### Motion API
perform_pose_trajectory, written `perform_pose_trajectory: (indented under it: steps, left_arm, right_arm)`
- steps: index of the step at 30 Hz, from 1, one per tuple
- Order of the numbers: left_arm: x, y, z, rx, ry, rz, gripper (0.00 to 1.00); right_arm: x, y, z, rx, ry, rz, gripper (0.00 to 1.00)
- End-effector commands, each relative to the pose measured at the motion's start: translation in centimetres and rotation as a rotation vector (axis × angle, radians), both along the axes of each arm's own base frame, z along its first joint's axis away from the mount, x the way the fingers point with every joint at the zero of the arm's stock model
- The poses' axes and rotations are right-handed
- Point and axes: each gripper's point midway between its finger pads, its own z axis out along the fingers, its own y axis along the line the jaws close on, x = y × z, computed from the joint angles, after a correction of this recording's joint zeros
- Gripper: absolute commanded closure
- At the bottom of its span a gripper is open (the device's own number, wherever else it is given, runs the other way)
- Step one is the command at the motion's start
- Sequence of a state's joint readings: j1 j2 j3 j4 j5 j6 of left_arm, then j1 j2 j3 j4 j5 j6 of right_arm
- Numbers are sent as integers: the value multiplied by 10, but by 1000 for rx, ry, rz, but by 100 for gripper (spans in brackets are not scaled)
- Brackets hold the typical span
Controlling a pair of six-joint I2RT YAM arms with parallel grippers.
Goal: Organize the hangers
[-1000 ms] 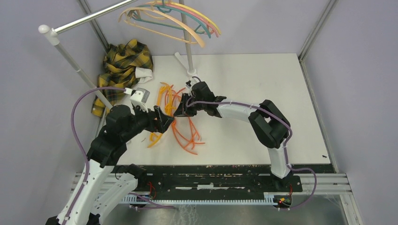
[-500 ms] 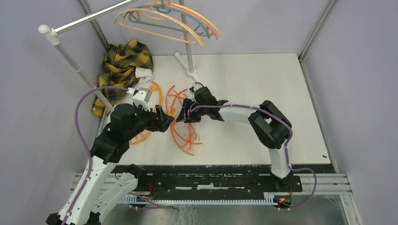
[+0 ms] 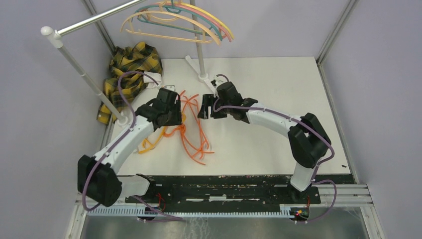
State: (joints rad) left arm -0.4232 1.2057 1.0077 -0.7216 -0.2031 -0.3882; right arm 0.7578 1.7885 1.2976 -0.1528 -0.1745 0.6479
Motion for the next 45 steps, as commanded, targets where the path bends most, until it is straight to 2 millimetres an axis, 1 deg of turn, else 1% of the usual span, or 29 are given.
perform_pose_trajectory:
  steps: [1, 4, 8, 13, 17, 19, 21, 23, 25, 29, 32, 34, 40, 41, 43, 45]
  left_arm:
    - [38, 12, -7, 78, -34, 166, 41]
    - [51, 24, -20, 139, -35, 219, 47]
    - [59, 46, -35, 220, -20, 280, 52]
    - [68, 75, -42, 231, -36, 349, 61]
    - [64, 75, -60, 233, 31, 309, 63]
    - [60, 71, -74, 234, 78, 273, 64]
    - [57, 65, -82, 220, 105, 229, 64]
    - [54, 59, -86, 198, 123, 190, 62]
    - [51, 57, -88, 193, 136, 167, 60]
    - [43, 63, -95, 229, 163, 148, 59]
    - [41, 63, -103, 235, 189, 141, 59]
    - [41, 66, -108, 260, 207, 145, 59]
    - [37, 71, -121, 298, 256, 147, 59]
    - [36, 72, -121, 303, 260, 147, 61]
    - [37, 71, -120, 299, 262, 146, 77]
    - [39, 67, -115, 271, 246, 147, 92]
  right_arm:
    - [18, -24, 6, 10, -30, -34, 21]
    - [22, -34, 3, 24, -21, -46, 21]
    - [25, -47, -4, 54, -8, -66, 21]
    - [31, -58, -11, 83, 18, -78, 21]
    - [33, -65, -18, 93, 41, -88, 21]
    - [35, -68, -20, 104, 52, -93, 21]
    - [36, -71, -21, 112, 55, -103, 21]
    - [38, -74, -23, 120, 60, -114, 21]
    - [39, -75, -25, 125, 67, -115, 21]
    - [42, -78, -33, 130, 87, -124, 21]
    - [44, -79, -36, 147, 106, -125, 22]
    - [44, -80, -38, 150, 112, -125, 23]
    - [43, -89, -42, 144, 115, -137, 22]
    - [44, -90, -43, 144, 115, -142, 23]
    - [45, -93, -44, 146, 116, -148, 22]
    - [45, -94, -45, 146, 121, -150, 22]
